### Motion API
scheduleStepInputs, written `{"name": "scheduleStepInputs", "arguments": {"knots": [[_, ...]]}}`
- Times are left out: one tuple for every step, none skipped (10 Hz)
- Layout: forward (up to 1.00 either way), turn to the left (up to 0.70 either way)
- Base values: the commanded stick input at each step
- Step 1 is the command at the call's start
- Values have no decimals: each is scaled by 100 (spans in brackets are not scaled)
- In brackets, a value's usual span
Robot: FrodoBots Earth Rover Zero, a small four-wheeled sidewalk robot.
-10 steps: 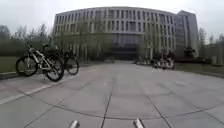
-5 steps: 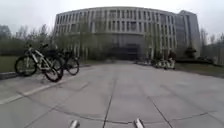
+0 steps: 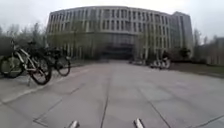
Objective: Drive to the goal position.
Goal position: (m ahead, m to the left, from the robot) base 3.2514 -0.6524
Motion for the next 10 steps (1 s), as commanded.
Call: {"name": "scheduleStepInputs", "arguments": {"knots": [[70, -34], [70, -17], [70, 0], [70, 0], [70, 0], [70, 0], [70, 0], [70, 0], [70, 0], [70, 0]]}}
